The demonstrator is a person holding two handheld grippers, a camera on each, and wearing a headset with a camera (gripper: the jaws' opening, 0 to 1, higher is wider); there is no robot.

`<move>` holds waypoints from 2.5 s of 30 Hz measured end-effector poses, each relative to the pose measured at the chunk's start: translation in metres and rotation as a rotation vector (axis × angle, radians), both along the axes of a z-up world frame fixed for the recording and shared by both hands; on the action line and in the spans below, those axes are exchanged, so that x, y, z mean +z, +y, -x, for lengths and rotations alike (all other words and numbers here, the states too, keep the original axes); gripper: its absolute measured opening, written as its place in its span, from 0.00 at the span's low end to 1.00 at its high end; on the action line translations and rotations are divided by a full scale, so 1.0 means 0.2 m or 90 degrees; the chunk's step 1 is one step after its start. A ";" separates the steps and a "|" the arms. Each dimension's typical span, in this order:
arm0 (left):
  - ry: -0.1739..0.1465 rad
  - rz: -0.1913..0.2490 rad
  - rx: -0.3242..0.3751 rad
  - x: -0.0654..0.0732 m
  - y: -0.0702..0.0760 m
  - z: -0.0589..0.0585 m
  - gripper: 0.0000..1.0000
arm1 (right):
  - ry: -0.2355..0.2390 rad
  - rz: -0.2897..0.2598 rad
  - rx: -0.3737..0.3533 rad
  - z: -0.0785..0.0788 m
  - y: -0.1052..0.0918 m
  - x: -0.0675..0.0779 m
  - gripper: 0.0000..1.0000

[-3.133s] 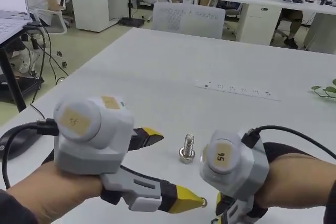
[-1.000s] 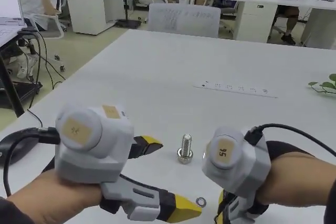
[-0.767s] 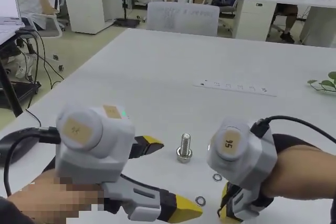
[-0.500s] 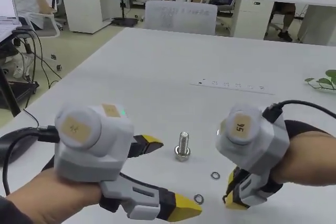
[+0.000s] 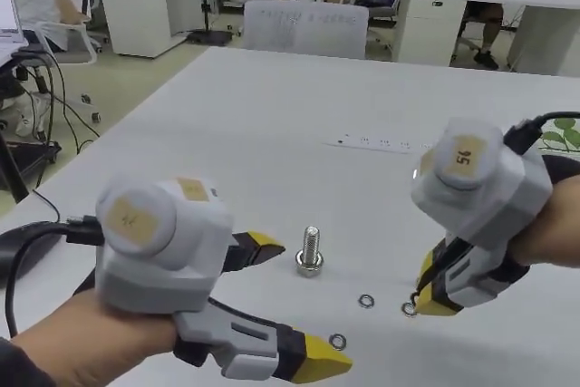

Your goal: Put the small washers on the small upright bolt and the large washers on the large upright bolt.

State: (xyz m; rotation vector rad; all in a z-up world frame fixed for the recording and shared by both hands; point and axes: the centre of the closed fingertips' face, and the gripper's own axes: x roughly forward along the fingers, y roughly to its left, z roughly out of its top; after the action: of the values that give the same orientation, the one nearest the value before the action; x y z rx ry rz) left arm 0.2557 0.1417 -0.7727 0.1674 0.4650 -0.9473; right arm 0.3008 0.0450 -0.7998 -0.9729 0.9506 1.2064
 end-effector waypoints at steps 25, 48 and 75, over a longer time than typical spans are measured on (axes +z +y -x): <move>-0.006 -0.002 -0.017 0.03 -0.05 -0.04 0.82 | -0.056 0.010 -0.031 -0.27 -0.13 0.12 0.12; 0.002 -0.003 -0.036 0.01 -0.10 -0.13 0.82 | -0.051 0.011 -0.023 -0.39 -0.14 0.12 0.12; 0.009 0.010 -0.036 0.00 -0.10 -0.14 0.81 | -0.009 0.053 0.013 -0.40 -0.12 -0.03 0.12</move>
State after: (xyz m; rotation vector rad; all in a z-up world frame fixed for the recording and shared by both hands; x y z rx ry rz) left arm 0.2834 0.1220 -0.7734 0.1595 0.4681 -1.0074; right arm 0.3814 0.0218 -0.8049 -1.0580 0.9882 1.1829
